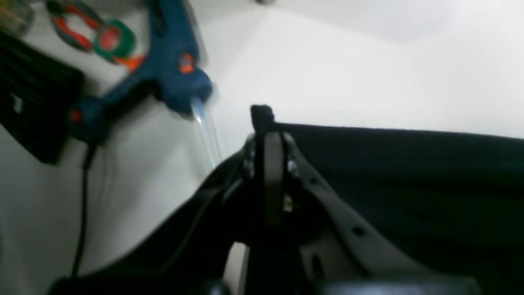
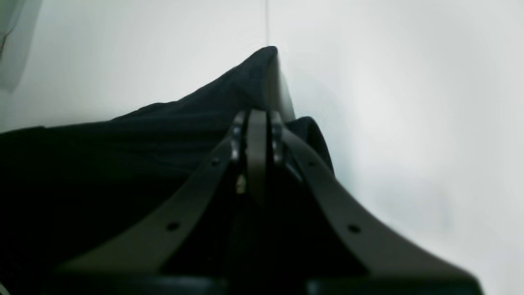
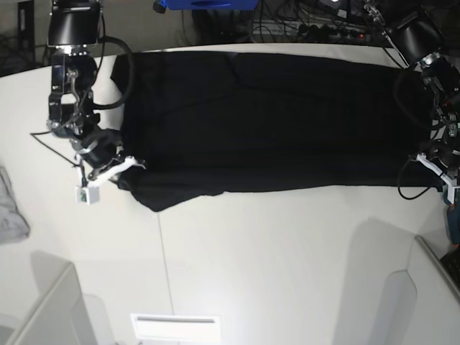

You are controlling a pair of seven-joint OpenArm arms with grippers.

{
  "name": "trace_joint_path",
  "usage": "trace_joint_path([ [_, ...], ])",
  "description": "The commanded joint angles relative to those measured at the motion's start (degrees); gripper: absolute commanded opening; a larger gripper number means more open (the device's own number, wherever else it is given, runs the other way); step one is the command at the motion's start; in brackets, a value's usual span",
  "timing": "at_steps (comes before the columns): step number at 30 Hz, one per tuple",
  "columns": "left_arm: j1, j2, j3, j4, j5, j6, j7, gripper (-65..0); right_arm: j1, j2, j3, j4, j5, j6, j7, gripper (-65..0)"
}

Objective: Fold the T-shirt properly
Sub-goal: 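Lift the hem and fold it over toward the collar with both grippers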

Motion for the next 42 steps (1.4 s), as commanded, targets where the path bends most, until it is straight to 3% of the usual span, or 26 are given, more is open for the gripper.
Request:
trace_joint_path([
  [1,0.4,-1.2,-0.4,1.6,0.4,0.5,-0.7,-65.0,0.3,0.4,0.7,1.9,0.0,0.0,1.2,-65.0],
  [19,5.9,-0.2,-1.0,5.8,0.4,0.4,-0.7,-65.0,-12.6,-0.6,1.1,16.9,0.0,0.0,1.3,-65.0],
  [42,12.0,-0.2,-1.2,8.3,0.3,0.4,-0.7,-65.0,-22.9,-0.9,2.1,22.3,0.2,0.0,1.9,-65.0],
])
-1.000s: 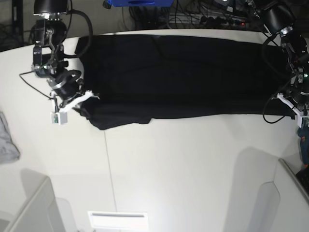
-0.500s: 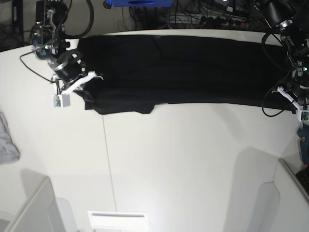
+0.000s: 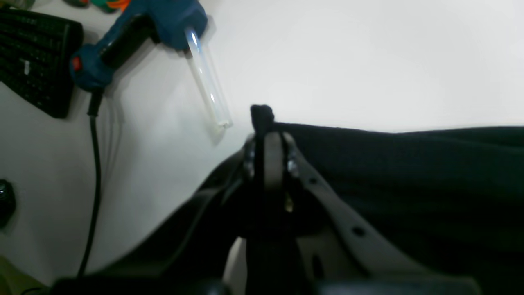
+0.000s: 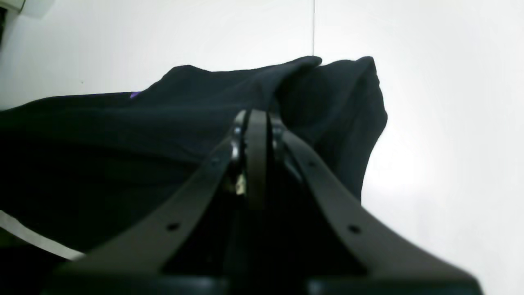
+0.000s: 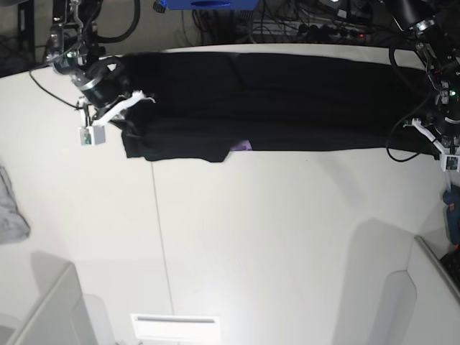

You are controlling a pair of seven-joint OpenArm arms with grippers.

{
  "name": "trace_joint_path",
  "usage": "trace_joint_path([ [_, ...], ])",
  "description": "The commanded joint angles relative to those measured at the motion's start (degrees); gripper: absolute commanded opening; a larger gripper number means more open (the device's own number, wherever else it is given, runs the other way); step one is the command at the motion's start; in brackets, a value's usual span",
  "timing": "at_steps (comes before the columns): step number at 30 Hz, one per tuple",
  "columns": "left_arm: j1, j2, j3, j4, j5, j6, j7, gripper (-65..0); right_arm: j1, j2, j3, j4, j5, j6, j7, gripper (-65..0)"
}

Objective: Fold the T-shirt properly
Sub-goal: 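Lift the hem and fold it over toward the collar with both grippers, then lay the folded hem down at the collar edge and hold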

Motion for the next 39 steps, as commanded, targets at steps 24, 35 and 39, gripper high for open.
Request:
trace_joint_path([
  [24,8.1,-1.0,-3.2,3.5,0.0,0.4,-1.0,-65.0,-11.1,-1.2,5.9,2.1,16.5,0.7,2.5,-65.0],
  [35,10.7,0.6,-2.8,3.4,0.6,0.6,-1.1,-65.0,-13.2,-2.8,5.9,-2.7,11.8,0.6,2.6,-65.0],
  [39,10.7,1.7,-2.7,3.0,0.6,0.7,-1.1,-65.0,-13.1,-3.5,5.9,-3.0,9.4,0.6,2.6,-65.0],
])
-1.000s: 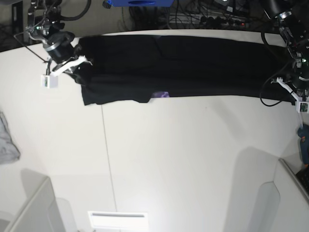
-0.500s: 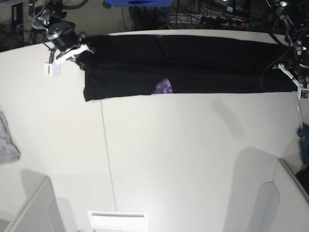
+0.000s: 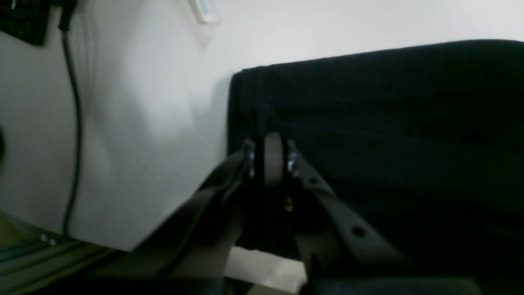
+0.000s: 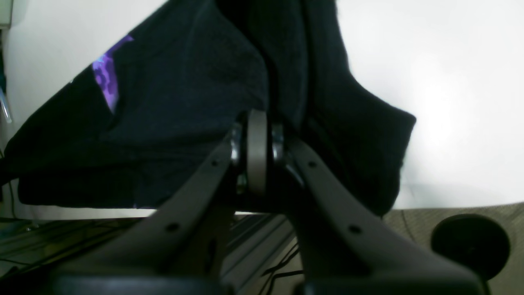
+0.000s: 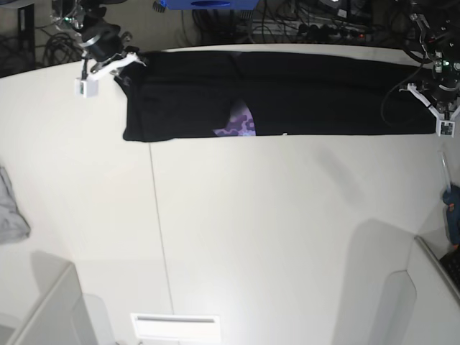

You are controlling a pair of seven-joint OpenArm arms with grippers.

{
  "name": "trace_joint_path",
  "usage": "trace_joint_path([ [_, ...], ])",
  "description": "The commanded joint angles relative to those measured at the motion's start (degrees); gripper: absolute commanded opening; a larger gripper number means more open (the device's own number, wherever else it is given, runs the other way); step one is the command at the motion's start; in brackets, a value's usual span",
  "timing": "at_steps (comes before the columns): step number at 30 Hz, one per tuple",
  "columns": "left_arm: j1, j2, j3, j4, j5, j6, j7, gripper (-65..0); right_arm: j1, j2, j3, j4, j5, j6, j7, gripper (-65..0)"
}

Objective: Fold the T-shirt properly
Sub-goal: 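Lay the folded hem down at the collar edge and hold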

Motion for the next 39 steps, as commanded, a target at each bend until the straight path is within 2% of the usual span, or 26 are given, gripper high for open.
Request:
trace_joint_path([
  [1,0.1,-1.0,-0.4,0.8,0.3,0.5,-0.9,-65.0,-0.2,0.6,0.3,0.9,0.0,0.4,1.0,-65.0],
  [16,3.4,-1.1,-0.9,1.4,0.3,0.5,-0.9,-65.0,-0.4,0.6,0.9,0.5,-0.1,0.4,1.0,-65.0],
  [17,3.6,-1.1,-0.9,1.5,0.3,0.5,-0.9,-62.9,-0.5,0.6,0.9,0.5,-0.1,0.4,1.0,-65.0],
  [20,4.4,-1.1,-0.9,2.7,0.3,0.5,-0.9,-46.9,-0.6,0.6,0.9,0.6,-0.1,0.4,1.3,-63.5],
  [22,4.4,-1.0,-0.9,3.6,0.3,0.5,-0.9,-38.3,-1.3,0.6,0.9,0.9,-0.1,0.4,1.5,-54.3],
  [24,5.0,-1.0,-1.0,4.6,0.2,0.5,-0.9,-29.9,-2.3,0.6,0.9,1.8,-0.1,0.4,4.0,-45.9],
  [26,5.3,-0.9,-1.8,5.6,0.0,0.5,-0.9,-24.5,-3.9,0.6,0.9,2.4,-0.1,0.4,7.7,-41.7],
  [30,5.0,1.6,-6.1,7.7,-0.2,0.2,-1.0,-20.4,-5.9,0.8,0.5,4.2,-0.1,0.5,12.3,-41.4],
  [32,4.9,2.6,-7.1,9.4,-0.3,0.2,-1.0,-21.1,-6.1,1.0,0.2,5.0,-0.1,1.2,12.6,-41.4],
  [34,4.9,3.4,-7.0,9.8,-0.3,0.2,-1.0,-22.5,-6.1,1.0,0.1,5.3,-0.1,4.5,12.4,-41.7],
  [35,4.9,3.7,-7.0,9.7,-0.3,0.2,-1.0,-26.3,-6.0,0.9,0.1,5.3,-0.1,6.8,12.3,-43.4],
  [36,4.9,3.9,-6.9,9.6,-0.3,0.2,-1.0,-34.2,-6.0,0.9,0.1,5.3,-0.1,9.3,12.3,-47.6],
  [38,4.3,4.4,-5.3,9.1,-0.3,0.2,-1.0,-58.4,-5.4,0.7,0.1,5.1,-0.1,11.9,11.7,-62.4],
  [39,3.9,4.6,-4.9,8.3,0.0,0.2,-1.0,-65.0,-4.8,0.7,0.1,5.0,-0.1,12.3,10.0,-65.0],
])
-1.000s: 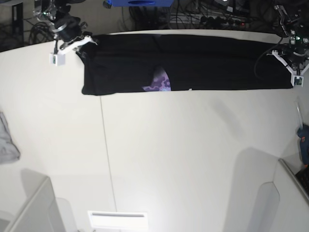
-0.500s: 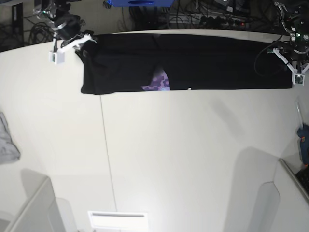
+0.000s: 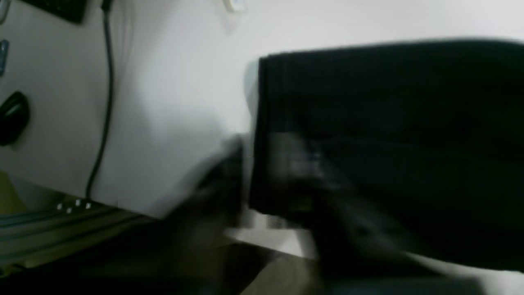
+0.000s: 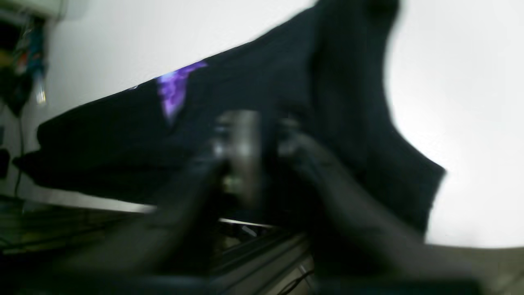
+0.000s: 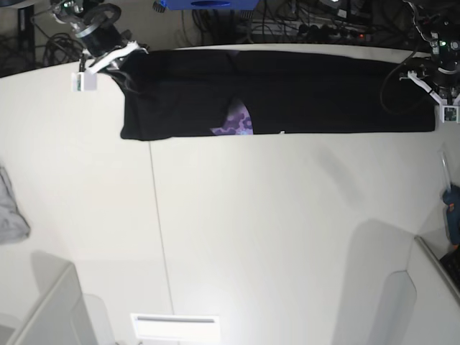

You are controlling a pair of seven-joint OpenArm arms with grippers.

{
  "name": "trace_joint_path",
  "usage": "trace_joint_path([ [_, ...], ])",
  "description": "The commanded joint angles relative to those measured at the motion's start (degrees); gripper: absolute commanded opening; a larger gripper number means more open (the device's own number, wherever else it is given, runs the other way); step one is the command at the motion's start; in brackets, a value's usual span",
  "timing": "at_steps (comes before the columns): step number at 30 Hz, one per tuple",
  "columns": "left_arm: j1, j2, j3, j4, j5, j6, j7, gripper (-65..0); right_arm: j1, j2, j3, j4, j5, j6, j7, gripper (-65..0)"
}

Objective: Fold the T-shirt properly
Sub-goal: 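Lay the folded hem down at the collar edge and hold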

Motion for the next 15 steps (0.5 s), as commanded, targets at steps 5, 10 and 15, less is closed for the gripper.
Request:
trace_joint_path([
  [5,-1.4,-0.4,0.4,-4.4,0.3,0.5,-0.8,-65.0,3.3,0.3,0.3,-2.2,0.6,1.1,-4.8,-65.0],
  [10,-2.3,-0.4,0.4,-9.0,0.3,0.6,-0.9,-65.0,6.4,0.3,0.3,-6.1,0.6,1.1,-6.7,-65.0],
  [15,-4.5,-0.7,3.7,-14.3,0.4,0.7,-0.9,-65.0,10.9,0.6,0.7,-15.0,0.6,1.0,-7.2,-65.0],
])
